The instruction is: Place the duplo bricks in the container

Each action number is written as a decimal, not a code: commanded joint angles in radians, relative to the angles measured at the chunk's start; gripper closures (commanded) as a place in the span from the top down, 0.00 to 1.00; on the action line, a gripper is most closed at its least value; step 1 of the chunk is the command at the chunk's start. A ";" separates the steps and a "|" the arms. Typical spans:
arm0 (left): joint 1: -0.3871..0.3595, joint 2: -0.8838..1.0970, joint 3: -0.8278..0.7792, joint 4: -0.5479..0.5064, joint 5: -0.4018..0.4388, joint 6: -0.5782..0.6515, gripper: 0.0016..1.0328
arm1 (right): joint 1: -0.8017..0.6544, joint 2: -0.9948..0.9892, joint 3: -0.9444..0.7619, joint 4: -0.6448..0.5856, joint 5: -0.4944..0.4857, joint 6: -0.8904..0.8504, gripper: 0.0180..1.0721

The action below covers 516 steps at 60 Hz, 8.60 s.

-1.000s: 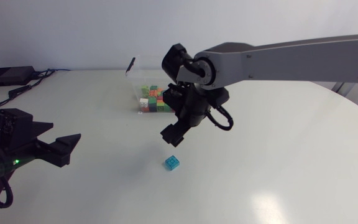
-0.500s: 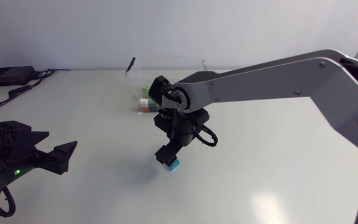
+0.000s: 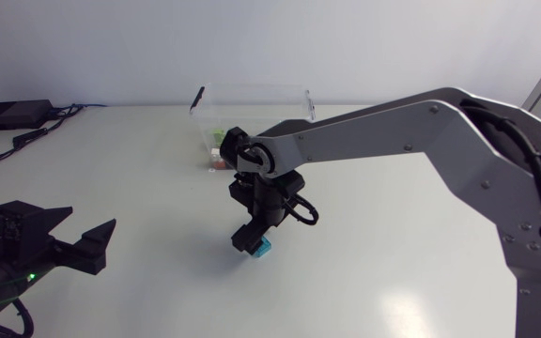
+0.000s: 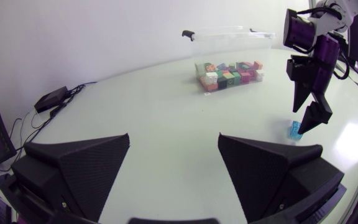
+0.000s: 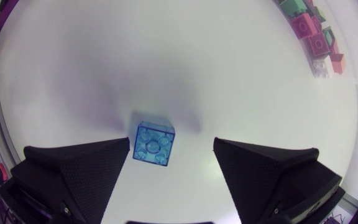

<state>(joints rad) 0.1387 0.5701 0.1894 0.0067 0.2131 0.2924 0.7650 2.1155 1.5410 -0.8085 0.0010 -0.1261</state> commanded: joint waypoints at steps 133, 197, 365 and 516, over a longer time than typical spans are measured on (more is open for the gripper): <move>0.048 -0.412 -0.192 0.128 -0.001 -0.306 0.96 | -0.225 -0.391 0.039 0.330 0.004 -0.014 0.25; 0.015 -0.582 -0.192 0.027 -0.081 -0.345 0.96 | -0.285 -0.089 0.401 0.410 0.001 0.002 0.25; 0.024 -0.582 -0.192 0.027 -0.087 -0.340 0.96 | -0.589 -1.026 -0.740 0.813 0.235 -0.035 0.96; -0.077 -0.575 -0.191 0.006 -0.165 -0.310 0.96 | -0.720 -1.928 -1.441 0.848 0.099 -0.005 0.96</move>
<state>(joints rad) 0.0765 -0.0040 0.0181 0.0162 0.0612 -0.0261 0.0574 0.2245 0.1410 0.0528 0.1158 -0.1818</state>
